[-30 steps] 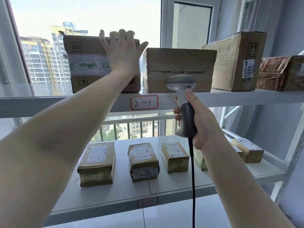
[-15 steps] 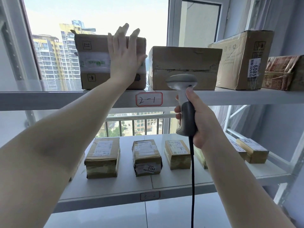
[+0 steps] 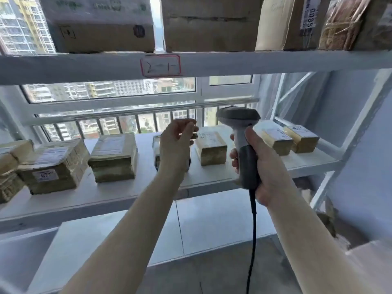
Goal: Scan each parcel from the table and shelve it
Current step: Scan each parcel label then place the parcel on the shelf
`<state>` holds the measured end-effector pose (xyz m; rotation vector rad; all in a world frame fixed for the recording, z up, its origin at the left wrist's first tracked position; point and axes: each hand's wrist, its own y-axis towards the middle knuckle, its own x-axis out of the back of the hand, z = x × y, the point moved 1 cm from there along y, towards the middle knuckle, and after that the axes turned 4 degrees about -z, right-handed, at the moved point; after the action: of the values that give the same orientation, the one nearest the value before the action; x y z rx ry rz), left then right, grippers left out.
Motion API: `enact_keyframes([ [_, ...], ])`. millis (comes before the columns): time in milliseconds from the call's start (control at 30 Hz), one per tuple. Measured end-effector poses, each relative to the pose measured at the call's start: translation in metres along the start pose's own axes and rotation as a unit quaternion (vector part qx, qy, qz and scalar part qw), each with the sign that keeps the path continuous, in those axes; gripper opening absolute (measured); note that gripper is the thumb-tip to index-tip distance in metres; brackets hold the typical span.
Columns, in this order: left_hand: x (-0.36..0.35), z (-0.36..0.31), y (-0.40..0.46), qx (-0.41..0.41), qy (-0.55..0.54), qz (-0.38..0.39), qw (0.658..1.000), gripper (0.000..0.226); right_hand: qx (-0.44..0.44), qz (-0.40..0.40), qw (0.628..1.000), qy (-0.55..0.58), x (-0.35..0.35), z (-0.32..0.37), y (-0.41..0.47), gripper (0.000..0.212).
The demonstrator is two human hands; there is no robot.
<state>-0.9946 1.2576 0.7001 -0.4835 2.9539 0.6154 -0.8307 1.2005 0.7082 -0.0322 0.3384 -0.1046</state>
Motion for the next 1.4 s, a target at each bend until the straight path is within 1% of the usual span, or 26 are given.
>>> enact_keyframes([
  [100,-0.01,0.04,-0.04,0.134,-0.011,0.036,0.99,0.016,-0.051,-0.095,0.994,-0.007,0.041,-0.033,-0.028,0.04],
  [167,-0.021,0.06,-0.065,0.193,-0.007,0.079,0.978,0.014,-0.077,-0.153,0.985,-0.01,0.068,-0.052,-0.05,0.041],
  [267,-0.04,0.078,-0.104,0.235,0.016,0.166,0.957,0.018,-0.103,-0.237,0.966,-0.009,0.107,-0.073,-0.089,0.046],
  [367,-0.055,0.095,-0.15,0.273,0.017,0.243,0.931,0.02,-0.121,-0.326,0.938,0.0,0.139,-0.087,-0.144,0.057],
  [400,-0.06,0.102,-0.166,0.289,0.016,0.264,0.92,0.018,-0.121,-0.356,0.926,0.0,0.149,-0.091,-0.164,0.056],
  [500,-0.074,0.118,-0.216,0.331,0.029,0.32,0.887,0.014,-0.126,-0.447,0.886,0.006,0.173,-0.095,-0.224,0.041],
  [633,-0.095,0.114,-0.278,0.37,0.026,0.395,0.84,0.015,-0.111,-0.534,0.838,0.027,0.203,-0.09,-0.289,0.04],
  [700,-0.109,0.107,-0.301,0.368,0.028,0.43,0.824,0.016,-0.097,-0.564,0.819,0.037,0.218,-0.086,-0.314,0.039],
  [833,-0.147,0.1,-0.342,0.358,0.036,0.47,0.806,0.018,-0.077,-0.605,0.79,0.061,0.251,-0.078,-0.354,0.039],
  [1000,-0.215,0.096,-0.416,0.356,0.049,0.52,0.775,0.018,-0.063,-0.643,0.76,0.067,0.317,-0.063,-0.405,0.038],
  [1133,-0.272,0.09,-0.486,0.389,0.046,0.54,0.745,0.015,-0.06,-0.66,0.745,0.077,0.384,-0.049,-0.449,0.041],
  [1233,-0.314,0.083,-0.531,0.396,0.051,0.559,0.727,0.016,-0.058,-0.671,0.735,0.074,0.436,-0.034,-0.477,0.042],
  [1333,-0.348,0.08,-0.564,0.408,0.053,0.559,0.72,0.017,-0.053,-0.685,0.724,0.059,0.479,-0.018,-0.501,0.042],
  [1400,-0.367,0.081,-0.579,0.42,0.057,0.553,0.718,0.015,-0.049,-0.694,0.717,0.049,0.504,-0.009,-0.514,0.039],
])
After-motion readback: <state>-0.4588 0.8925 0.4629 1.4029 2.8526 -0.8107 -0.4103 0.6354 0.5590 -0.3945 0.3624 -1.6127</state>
